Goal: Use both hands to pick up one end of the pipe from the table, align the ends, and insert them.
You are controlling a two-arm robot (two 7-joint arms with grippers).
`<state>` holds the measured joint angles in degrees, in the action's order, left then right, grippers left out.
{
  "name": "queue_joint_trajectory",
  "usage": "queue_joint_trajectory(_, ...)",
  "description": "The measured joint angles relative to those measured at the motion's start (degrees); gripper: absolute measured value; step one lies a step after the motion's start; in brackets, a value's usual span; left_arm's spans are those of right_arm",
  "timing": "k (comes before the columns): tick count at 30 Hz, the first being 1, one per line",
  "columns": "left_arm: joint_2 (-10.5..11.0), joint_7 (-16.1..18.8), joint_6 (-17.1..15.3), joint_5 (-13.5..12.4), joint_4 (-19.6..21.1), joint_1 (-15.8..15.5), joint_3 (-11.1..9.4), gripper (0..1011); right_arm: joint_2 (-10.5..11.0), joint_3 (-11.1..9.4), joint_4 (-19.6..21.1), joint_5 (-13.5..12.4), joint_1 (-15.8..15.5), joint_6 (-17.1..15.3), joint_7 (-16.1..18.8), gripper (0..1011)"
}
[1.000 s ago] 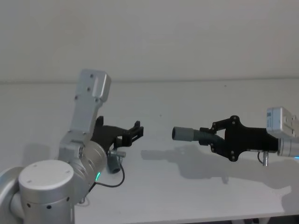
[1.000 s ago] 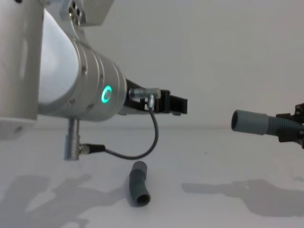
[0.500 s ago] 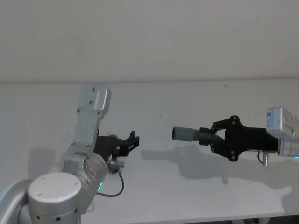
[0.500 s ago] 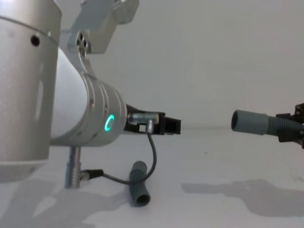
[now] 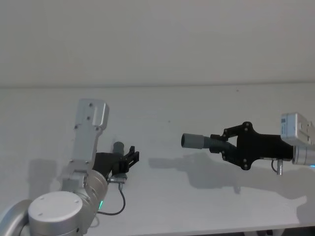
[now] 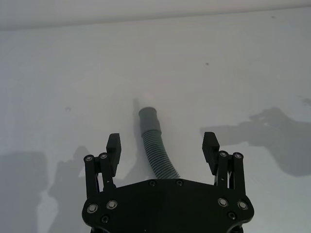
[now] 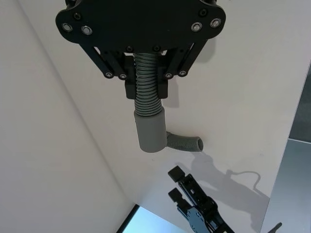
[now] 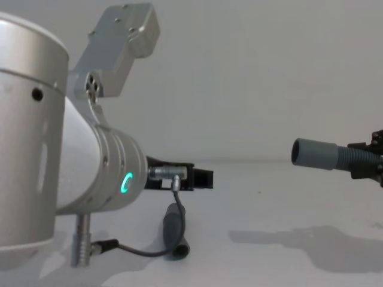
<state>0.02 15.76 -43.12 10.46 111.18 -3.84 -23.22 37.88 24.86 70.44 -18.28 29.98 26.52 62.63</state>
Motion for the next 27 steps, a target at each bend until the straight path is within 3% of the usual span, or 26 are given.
queue_joint_trajectory(27, -3.56, -0.63, 3.51, 1.19, -7.92, -1.79, 3.75, 1001, 0.00, 0.00, 0.00, 0.00, 0.00, 0.00, 0.00, 222)
